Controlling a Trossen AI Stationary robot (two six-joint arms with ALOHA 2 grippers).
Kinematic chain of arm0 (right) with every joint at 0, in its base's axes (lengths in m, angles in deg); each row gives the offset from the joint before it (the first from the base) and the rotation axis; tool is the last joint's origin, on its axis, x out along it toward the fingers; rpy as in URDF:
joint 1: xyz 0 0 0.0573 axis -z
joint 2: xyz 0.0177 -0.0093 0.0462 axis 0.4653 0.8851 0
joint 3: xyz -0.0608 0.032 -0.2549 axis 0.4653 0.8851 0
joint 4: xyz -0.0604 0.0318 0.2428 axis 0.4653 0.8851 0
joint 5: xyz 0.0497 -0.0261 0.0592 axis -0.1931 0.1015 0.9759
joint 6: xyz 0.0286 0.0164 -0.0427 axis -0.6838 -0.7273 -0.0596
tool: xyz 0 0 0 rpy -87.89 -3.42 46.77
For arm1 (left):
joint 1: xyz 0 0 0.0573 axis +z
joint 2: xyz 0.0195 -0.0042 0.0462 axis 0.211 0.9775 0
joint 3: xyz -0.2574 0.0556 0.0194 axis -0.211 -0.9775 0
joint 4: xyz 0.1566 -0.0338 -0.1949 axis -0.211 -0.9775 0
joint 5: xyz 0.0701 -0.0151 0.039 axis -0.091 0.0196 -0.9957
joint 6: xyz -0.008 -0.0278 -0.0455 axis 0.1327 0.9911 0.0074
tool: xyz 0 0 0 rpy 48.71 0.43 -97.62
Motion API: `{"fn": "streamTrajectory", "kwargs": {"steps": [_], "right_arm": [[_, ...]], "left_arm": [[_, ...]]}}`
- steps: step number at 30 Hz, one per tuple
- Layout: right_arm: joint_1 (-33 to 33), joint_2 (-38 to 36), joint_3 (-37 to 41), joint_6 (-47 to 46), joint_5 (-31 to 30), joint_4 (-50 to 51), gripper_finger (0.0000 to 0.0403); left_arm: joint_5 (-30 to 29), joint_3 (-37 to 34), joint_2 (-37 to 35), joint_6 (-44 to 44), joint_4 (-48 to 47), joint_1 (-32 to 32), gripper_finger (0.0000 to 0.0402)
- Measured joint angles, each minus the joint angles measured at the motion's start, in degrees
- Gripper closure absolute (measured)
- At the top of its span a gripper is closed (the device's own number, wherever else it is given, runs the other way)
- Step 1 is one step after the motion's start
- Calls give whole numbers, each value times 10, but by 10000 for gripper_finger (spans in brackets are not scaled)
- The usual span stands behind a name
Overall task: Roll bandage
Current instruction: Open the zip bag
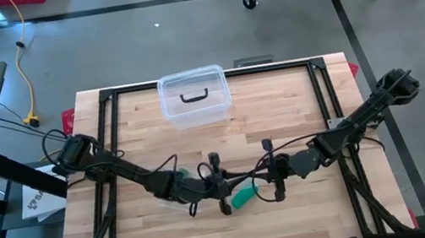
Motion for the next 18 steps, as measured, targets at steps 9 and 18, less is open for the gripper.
{"fn": "streamTrajectory", "kwargs": {"steps": [9, 18], "right_arm": [[-8, -21, 0, -12, 0, 26, 403], [-16, -65, 0, -10, 0, 52, 403]], "left_arm": [[-60, 1, -2, 0, -27, -16, 370], [-95, 0, -33, 28, -100, -33, 373]]}}
